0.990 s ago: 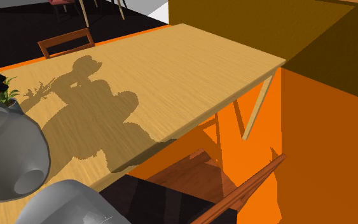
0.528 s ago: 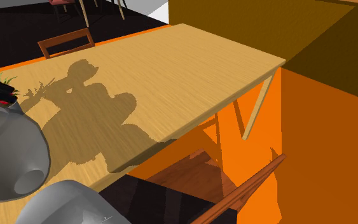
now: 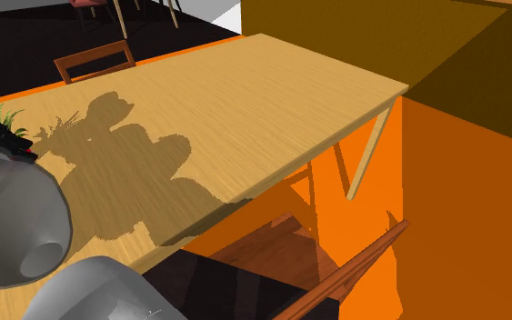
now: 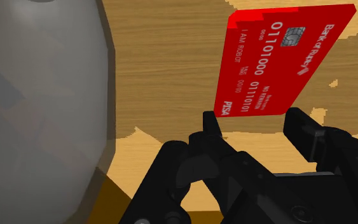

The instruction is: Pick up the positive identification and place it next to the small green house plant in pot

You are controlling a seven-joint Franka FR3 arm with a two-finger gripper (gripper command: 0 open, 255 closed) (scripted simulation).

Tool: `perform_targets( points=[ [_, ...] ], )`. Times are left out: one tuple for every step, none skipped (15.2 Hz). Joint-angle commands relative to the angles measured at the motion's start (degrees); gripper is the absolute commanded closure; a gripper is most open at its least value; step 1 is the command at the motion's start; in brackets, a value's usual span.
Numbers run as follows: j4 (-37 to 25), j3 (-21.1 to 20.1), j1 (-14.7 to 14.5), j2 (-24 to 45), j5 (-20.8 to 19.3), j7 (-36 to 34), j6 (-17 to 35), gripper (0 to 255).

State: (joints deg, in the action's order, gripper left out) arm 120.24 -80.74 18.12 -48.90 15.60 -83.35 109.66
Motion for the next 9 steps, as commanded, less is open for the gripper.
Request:
perform_targets(
  points=[
    [1.0, -0.7, 0.0, -0.2, 0.5, -0.3, 1.1, 255],
    [1.5, -1.3, 0.1, -0.3, 0.7, -0.4, 1.7, 255],
    [1.9, -1.8, 0.3, -0.4, 1.0, -0.6, 2.3, 255],
    [2.2, -2.4, 0.5, -0.5, 1.2, -0.8, 2.9, 255],
    [2.6, -2.9, 0.7, -0.6, 1.5, -0.9, 3.5, 255],
    [3.0, -3.5, 0.9, -0.6, 1.7, -1.1, 4.0, 255],
    [3.4, -4.1, 1.1, -0.7, 2.0, -1.2, 4.6, 255],
    [3.7, -4.7, 1.3, -0.8, 2.3, -1.4, 5.2, 255],
    [4.0, -5.3, 1.6, -0.9, 2.5, -1.6, 5.8, 255]
  ],
)
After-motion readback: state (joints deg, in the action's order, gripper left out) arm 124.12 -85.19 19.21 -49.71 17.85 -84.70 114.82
